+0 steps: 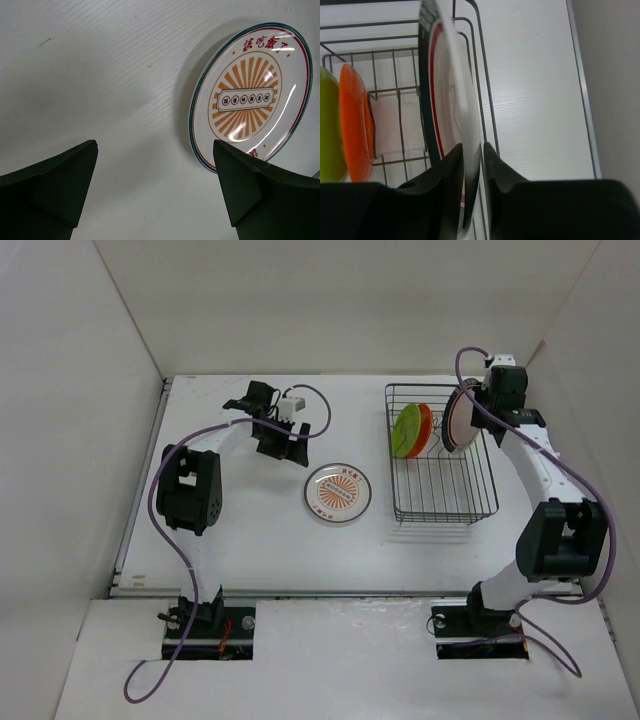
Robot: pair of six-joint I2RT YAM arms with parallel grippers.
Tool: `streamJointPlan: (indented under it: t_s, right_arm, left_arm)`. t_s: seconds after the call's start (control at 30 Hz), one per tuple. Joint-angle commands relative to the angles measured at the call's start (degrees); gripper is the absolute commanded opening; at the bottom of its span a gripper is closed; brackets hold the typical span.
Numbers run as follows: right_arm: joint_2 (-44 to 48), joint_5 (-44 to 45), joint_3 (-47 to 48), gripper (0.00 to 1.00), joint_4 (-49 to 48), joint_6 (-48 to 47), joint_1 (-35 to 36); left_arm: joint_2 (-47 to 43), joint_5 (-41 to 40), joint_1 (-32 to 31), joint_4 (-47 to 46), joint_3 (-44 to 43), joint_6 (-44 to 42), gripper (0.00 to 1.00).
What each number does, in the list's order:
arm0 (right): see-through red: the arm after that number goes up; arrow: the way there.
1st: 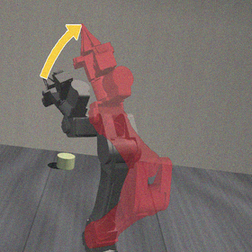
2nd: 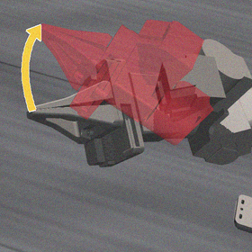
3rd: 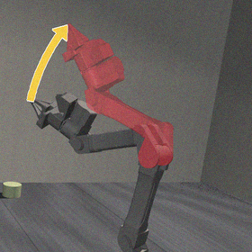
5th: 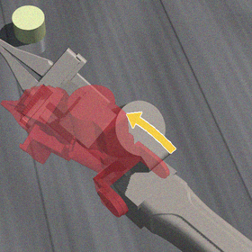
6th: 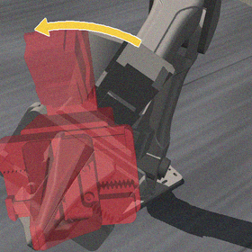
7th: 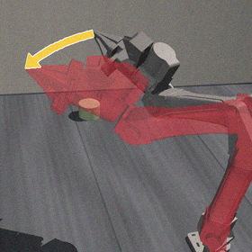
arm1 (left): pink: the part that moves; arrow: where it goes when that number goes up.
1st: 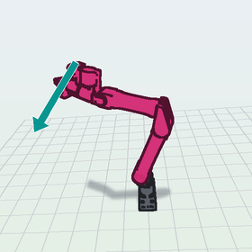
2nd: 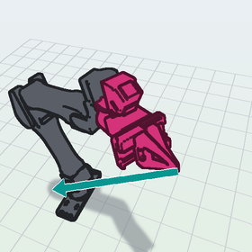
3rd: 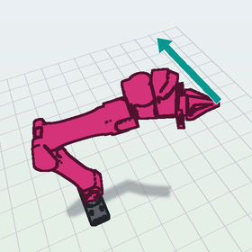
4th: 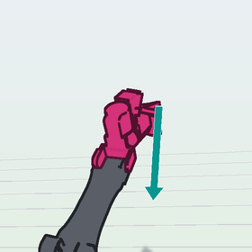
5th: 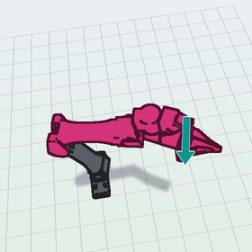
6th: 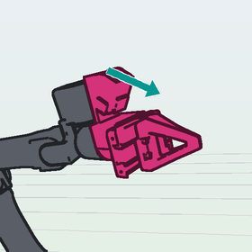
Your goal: Load the plates into the dish rack
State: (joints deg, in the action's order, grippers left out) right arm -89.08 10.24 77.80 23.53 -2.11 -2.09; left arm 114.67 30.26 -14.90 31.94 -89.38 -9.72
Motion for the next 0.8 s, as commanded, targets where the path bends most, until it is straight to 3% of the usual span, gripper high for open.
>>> streamJointPlan:
  t_s: [0.0, 0.07, 0.1, 0.2, 0.23, 0.33, 0.37, 0.57, 0.77]
  right_arm:
    - [-0.5, 0.7, 1.1, 0.30, -4.4, -0.2, 1.8]
    - [-1.1, 1.3, 1.7, 0.30, -3.8, -0.2, 2.4]
    - [-1.1, 1.3, 1.7, 0.35, -3.8, -0.2, 3.0]
    - [-0.6, 2.0, 2.3, 0.61, -3.2, 0.4, 3.7]
    - [0.0, 3.4, 2.3, 0.77, -3.2, 0.4, 4.3]
    - [2.3, 6.7, 4.1, 0.88, -0.8, 0.4, 4.8]
    - [3.1, 7.6, 4.1, 0.99, -0.2, 1.1, 4.8]
    - [11.4, 11.1, 5.6, 0.99, 3.0, 2.6, 5.5]
    - [19.5, 6.1, 3.1, 0.99, 2.8, 3.2, 6.8]
  left_arm:
    - [-2.0, 2.3, 0.4, 0.4, 0.8, -1.3, 1.00]
    - [-2.5, 3.0, 0.4, 0.4, 1.3, -1.3, 1.00]
    - [-2.5, 4.4, 0.4, 1.0, 1.3, -2.0, 1.00]
    - [-3.1, 8.1, 0.4, 1.9, 1.8, -3.7, 1.00]
    - [-3.1, 9.3, 0.4, 2.6, 1.8, -4.3, 1.00]
    - [-3.1, 12.7, 0.4, 3.1, 2.5, -5.7, 1.00]
    - [-3.1, 13.4, 0.4, 3.1, 3.0, -6.2, 1.00]
    - [-2.3, 14.6, 0.4, 3.1, 4.1, -7.3, 1.00]
    - [1.2, 14.6, -1.3, 3.1, 4.7, -7.3, 0.89]
